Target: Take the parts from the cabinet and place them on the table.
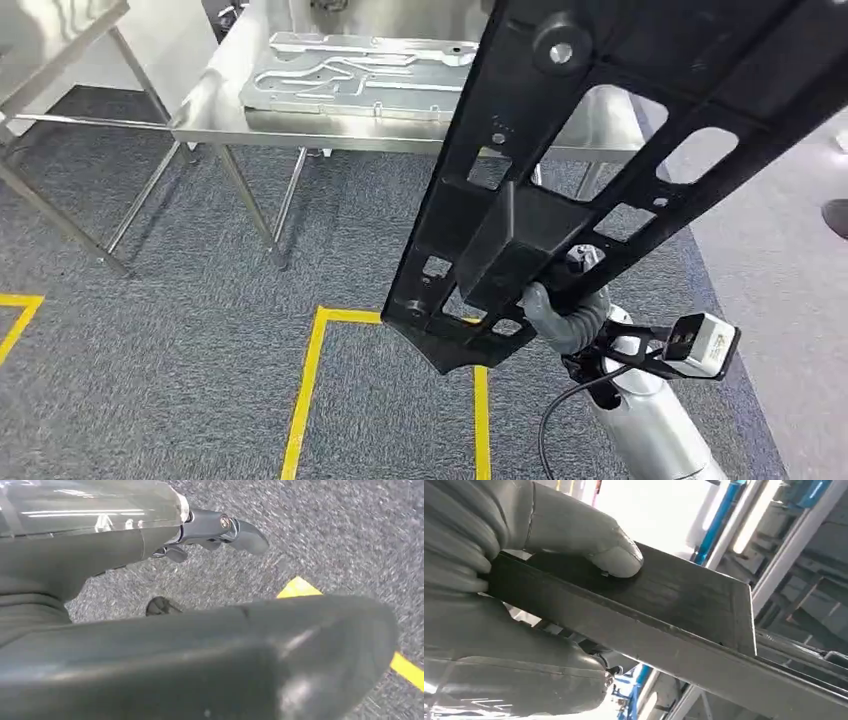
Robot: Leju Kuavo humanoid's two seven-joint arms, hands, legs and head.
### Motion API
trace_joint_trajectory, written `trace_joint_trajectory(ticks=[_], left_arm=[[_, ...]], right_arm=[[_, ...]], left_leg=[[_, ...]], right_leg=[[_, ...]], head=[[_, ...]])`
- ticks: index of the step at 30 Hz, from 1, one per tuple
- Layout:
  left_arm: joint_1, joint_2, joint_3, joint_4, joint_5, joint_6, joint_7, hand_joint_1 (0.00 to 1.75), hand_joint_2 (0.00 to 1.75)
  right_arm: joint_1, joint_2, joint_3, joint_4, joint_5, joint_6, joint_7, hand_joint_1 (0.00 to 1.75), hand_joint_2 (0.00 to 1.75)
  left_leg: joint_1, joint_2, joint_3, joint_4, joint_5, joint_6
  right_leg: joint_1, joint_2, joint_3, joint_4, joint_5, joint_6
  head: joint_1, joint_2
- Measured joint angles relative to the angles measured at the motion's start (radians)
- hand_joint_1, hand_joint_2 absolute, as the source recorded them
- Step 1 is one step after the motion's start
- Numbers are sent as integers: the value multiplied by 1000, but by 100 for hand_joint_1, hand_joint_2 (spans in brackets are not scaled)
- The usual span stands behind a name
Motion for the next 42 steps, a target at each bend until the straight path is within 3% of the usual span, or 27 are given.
trace_joint_trajectory(ticks=[2, 3, 6, 8, 10, 12, 13, 14, 15, 17, 18, 19, 22, 23, 24, 25, 27, 28, 29, 30, 32, 33, 34, 37, 39, 40, 42], left_arm=[[-1, 2, 0, 0, 2, -1, 0, 0, 0], [-3, 2, 0, 0, 2, -3, 0, 0, 0], [-3, 2, 0, 0, 2, -10, 1, 0, 0], [-5, 2, 0, 0, 2, -14, 1, 0, 0], [-6, 3, 0, 0, 2, -15, 0, 0, 0], [-4, 3, 0, 0, 2, -16, 0, 0, 0], [-4, 3, 0, 0, 3, -17, 0, 0, 0], [-4, 3, 0, 0, 3, -17, 0, 0, 0], [-4, 3, 0, 0, 3, -18, 0, 0, 0], [-4, 3, 0, 0, 3, -18, 0, 0, 0], [-4, 3, 0, 0, 3, -18, 0, 0, 0], [-4, 3, 0, 0, 3, -19, 0, 0, 0], [-4, 3, 0, 0, 3, -21, 0, 0, 0], [-4, 4, 0, 0, 3, -23, 0, 0, 0], [-5, 4, 0, 0, 3, -24, -1, 0, 0], [-5, 5, 0, 0, 3, -26, -1, 0, 0], [-3, 6, 0, 0, 3, -26, -1, 0, 0], [-2, 6, 0, 0, 3, -26, -1, 0, 0], [-1, 6, 0, 0, 3, -26, -1, 0, 0], [0, 6, 0, 0, 4, -26, -1, 0, 0], [-1, 7, 0, 0, 7, -26, -1, 0, 0], [-1, 8, 0, 0, 8, -26, -1, 0, 0], [-3, 8, 0, 0, 8, -26, -1, 0, 0], [0, 9, 0, 0, 8, -26, -1, 0, 0], [-2, 9, 0, 0, 8, -26, -1, 0, 0], [-3, 9, 0, 0, 8, -26, -1, 0, 0], [-2, 9, 0, 0, 7, -26, -1, 0, 0]], right_arm=[[0, 0, 1, 0, 3, 0, 0, 175, 175], [0, 0, 1, 0, 4, 0, 0, 175, 175], [-1, -1, 1, -2, 5, 1, -1, 175, 175], [-1, 0, -1, -2, 5, 1, -1, 175, 175], [-4, 0, -2, -2, 5, 1, -2, 175, 175], [1, 0, -2, -2, 4, 1, -2, 175, 175], [4, 0, -2, -2, 4, 1, -2, 175, 175], [6, 0, -2, -2, 4, 1, -3, 175, 175], [6, 0, -2, -2, 4, 1, -3, 175, 175], [5, 0, -2, -2, 4, 2, -4, 175, 175], [3, 0, -2, -2, 4, 2, -4, 175, 175], [1, 0, -2, -3, 4, 2, -4, 175, 175], [0, 0, -3, -4, 4, 2, -5, 175, 175], [0, 0, -4, -6, 4, 3, -5, 175, 175], [-1, -1, -4, -7, 3, 3, -6, 175, 175], [-5, -1, -4, -7, 3, 8, -7, 175, 175], [-2, -2, -4, -7, 3, 8, -6, 175, 175], [-1, -2, -4, -7, 3, 8, -6, 175, 175], [0, -2, -4, -7, 3, 8, -6, 175, 175], [0, -2, -4, -7, 3, 9, -6, 175, 175], [0, -2, -4, -7, 3, 12, -6, 175, 175], [0, -2, -4, -7, 3, 14, -6, 175, 175], [-1, -2, -4, -7, 3, 14, -6, 175, 175], [-1, -2, -4, -7, 3, 14, -6, 175, 175], [-1, -2, -4, -7, 3, 14, -6, 175, 175], [-3, -2, -5, -7, 3, 15, -6, 175, 175], [0, -2, -6, -7, 2, 15, -6, 175, 175]], left_leg=[[4, -8, 85, -189, 94, 4], [0, -19, 92, -204, 74, 10], [-6, -15, 90, -209, 83, 31], [0, -12, 93, -221, 93, 47], [-2, -11, 91, -223, 95, 54], [-5, -8, 88, -222, 95, 56], [-5, -7, 87, -221, 95, 56], [-6, -7, 87, -221, 95, 56], [-7, -7, 89, -221, 95, 56], [-8, -7, 94, -221, 93, 54], [-9, -6, 95, -221, 92, 51], [-13, -5, 90, -216, 91, 47], [-10, 1, 91, -225, 95, 32], [-15, 2, 88, -221, 88, 26], [-12, -1, 85, -201, 73, 21], [-10, -3, 58, -138, 33, 16], [-7, -3, -18, 22, -36, 9], [-5, -4, -47, 79, -51, 6], [-3, -3, -57, 90, -41, 5], [-2, -3, -40, 51, -8, 4], [1, -5, 40, -118, 81, 5], [2, -10, 77, -197, 102, 8], [-3, -15, 85, -215, 90, 15], [-7, -14, 80, -213, 92, 34], [0, -12, 88, -225, 100, 47], [0, -12, 88, -225, 99, 50], [-3, -12, 87, -225, 97, 54]], right_leg=[[-1, 7, 6, 8, -9, 8], [3, 9, 3, 11, -11, 14], [0, 14, -2, 12, -9, 29], [-2, 8, -3, 20, -18, 40], [-3, -7, -46, 115, -83, 44], [-5, -9, -129, 292, -157, 48], [-5, -10, -153, 339, -163, 48], [-5, -10, -150, 330, -145, 47], [-4, -11, -125, 279, -110, 44], [-2, -20, -27, 89, -18, 32], [3, -35, 6, 20, -15, 25], [9, -37, 11, 5, -19, 24], [13, -29, 5, 6, -16, 14], [1, -28, 13, -10, -6, 6], [2, -29, 19, -15, -5, 3], [1, -29, 19, -16, -5, -3], [2, -27, 19, -15, -5, -4], [2, -26, 18, -14, -6, -4], [2, -23, 18, -12, -6, -4], [2, -21, 18, -10, -8, -2], [0, -18, 19, -2, -14, 3], [0, -17, 18, 3, -18, 8], [7, -14, 13, 12, -23, 15], [3, -13, 12, 6, -20, 29], [-1, -17, 9, 24, -35, 39], [-1, -17, -13, 69, -65, 43], [-4, -17, -99, 239, -140, 49]], head=[[0, 0], [0, 0], [0, 0], [0, 0], [0, 0], [0, 0], [0, 0], [0, 0], [0, 0], [0, 0], [0, 0], [0, 0], [0, 0], [0, 0], [0, 0], [0, 0], [0, 0], [0, 0], [0, 0], [0, 0], [0, 0], [0, 0], [0, 0], [0, 0], [0, 0], [0, 0], [0, 0]])
